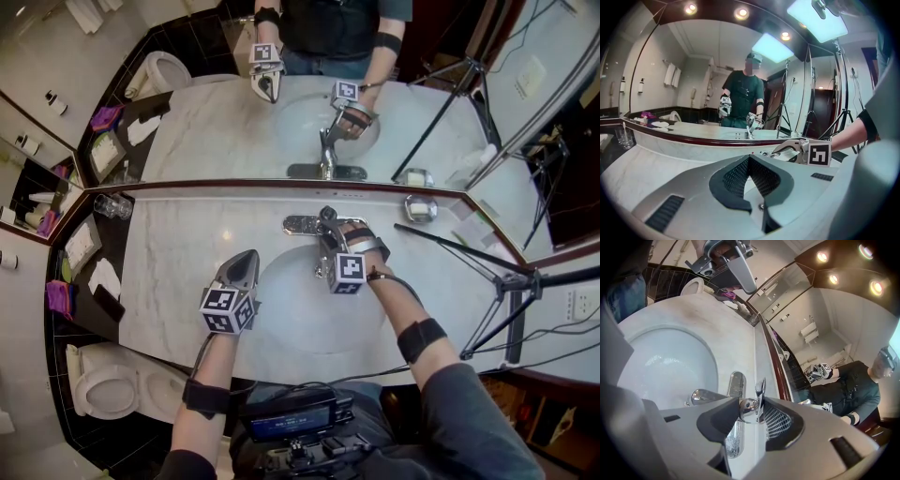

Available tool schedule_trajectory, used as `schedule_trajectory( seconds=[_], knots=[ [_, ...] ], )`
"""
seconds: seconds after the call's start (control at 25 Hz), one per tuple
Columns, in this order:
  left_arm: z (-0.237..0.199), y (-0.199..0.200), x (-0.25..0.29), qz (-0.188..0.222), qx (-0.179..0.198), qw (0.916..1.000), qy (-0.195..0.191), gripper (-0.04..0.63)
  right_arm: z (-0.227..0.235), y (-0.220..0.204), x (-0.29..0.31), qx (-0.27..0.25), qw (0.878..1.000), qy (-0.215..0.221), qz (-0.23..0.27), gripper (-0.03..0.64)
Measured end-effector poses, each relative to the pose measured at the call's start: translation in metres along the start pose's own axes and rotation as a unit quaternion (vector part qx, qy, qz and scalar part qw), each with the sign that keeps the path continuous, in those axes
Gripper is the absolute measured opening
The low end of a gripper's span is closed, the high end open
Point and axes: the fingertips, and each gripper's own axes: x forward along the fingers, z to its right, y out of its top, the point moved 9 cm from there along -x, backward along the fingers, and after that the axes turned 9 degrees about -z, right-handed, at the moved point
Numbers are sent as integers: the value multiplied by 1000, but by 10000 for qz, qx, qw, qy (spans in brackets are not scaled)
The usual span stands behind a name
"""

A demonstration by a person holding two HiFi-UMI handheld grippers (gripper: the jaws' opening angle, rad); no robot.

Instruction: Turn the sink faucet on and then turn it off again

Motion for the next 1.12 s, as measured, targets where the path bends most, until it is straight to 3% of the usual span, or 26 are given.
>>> schedule_trajectory(
  seconds=[0.28,1.12],
  knots=[
    [3,1,4,-4,6,10000,-36,0,-24,6,-3,-375,9993,21,-8,146],
    [1,-3,1,-18,-8,10000,-25,0,-26,9,0,-250,9995,-146,-139,132]
  ],
)
